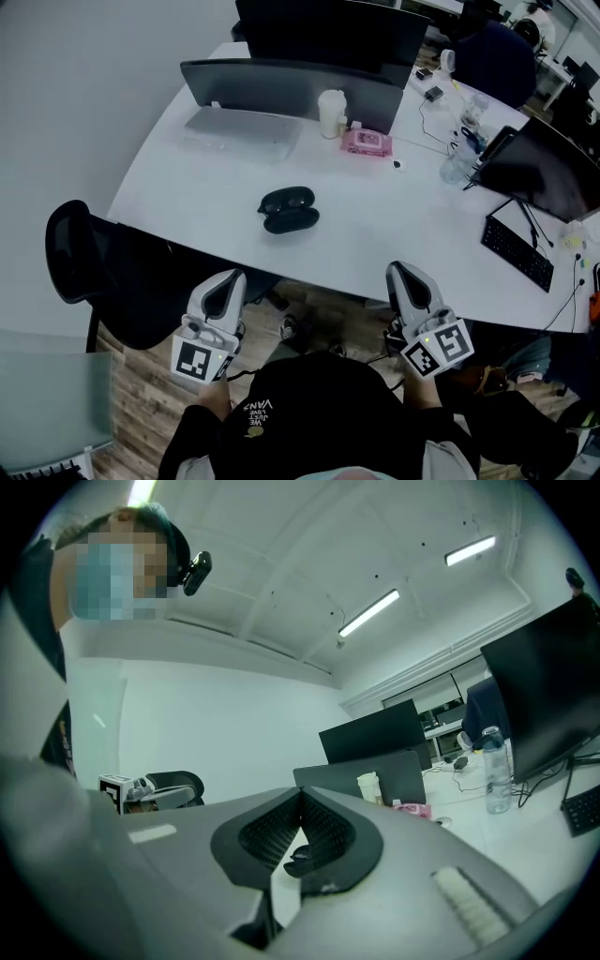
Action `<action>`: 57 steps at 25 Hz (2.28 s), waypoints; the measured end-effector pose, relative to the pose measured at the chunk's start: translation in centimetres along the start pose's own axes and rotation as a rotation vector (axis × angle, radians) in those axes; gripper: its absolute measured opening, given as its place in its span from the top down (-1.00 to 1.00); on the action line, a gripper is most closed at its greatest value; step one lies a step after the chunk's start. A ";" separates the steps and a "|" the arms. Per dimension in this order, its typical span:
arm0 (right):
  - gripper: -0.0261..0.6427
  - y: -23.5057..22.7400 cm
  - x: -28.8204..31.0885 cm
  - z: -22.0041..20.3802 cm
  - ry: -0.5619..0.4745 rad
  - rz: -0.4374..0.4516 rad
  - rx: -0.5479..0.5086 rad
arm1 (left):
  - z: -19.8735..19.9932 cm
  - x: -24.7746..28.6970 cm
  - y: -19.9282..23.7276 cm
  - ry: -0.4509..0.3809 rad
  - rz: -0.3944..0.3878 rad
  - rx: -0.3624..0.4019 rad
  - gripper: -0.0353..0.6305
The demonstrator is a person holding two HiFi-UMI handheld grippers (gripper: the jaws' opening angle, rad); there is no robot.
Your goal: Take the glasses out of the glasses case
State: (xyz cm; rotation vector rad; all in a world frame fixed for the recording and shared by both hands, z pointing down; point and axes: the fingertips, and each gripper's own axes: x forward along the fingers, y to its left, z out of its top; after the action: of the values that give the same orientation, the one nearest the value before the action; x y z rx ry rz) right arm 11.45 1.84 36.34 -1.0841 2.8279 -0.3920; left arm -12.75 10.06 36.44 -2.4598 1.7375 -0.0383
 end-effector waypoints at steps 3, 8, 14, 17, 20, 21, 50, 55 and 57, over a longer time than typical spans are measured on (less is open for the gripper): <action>0.93 0.1 1.3 0.1 -0.014 -0.044 -0.002 | -0.5 1.1 1.8 -0.002 -0.044 -0.003 0.89; 0.92 0.7 3.3 0.0 -0.028 -0.113 -0.004 | -1.4 2.6 4.8 -0.001 -0.115 -0.015 0.89; 0.92 1.3 4.8 -0.1 -0.048 -0.196 -0.003 | -2.1 4.6 7.4 -0.008 -0.194 -0.040 0.89; 0.92 1.7 5.3 -0.1 -0.061 -0.236 -0.003 | -2.7 5.1 8.6 -0.007 -0.229 -0.048 0.89; 0.92 2.0 5.5 0.0 -0.069 -0.273 -0.003 | -3.3 5.3 9.7 -0.001 -0.253 -0.058 0.89; 0.92 2.0 5.5 0.0 -0.069 -0.284 -0.004 | -3.5 5.4 9.9 -0.005 -0.260 -0.062 0.89; 0.92 -3.0 10.3 -0.7 -0.033 -0.212 0.025 | -7.4 12.3 11.0 0.073 -0.219 -0.056 0.89; 0.92 -4.7 11.4 -0.4 -0.015 -0.181 0.032 | -8.0 14.2 10.9 0.092 -0.219 -0.036 0.89; 0.92 -5.3 11.8 -0.3 -0.005 -0.165 0.029 | -8.3 14.8 10.6 0.107 -0.227 -0.019 0.89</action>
State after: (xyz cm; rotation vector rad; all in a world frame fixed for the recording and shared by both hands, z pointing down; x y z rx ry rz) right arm 6.06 -9.76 38.15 -1.3152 2.7284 -0.4413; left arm -18.54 -8.07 42.59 -2.7022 1.4929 -0.1790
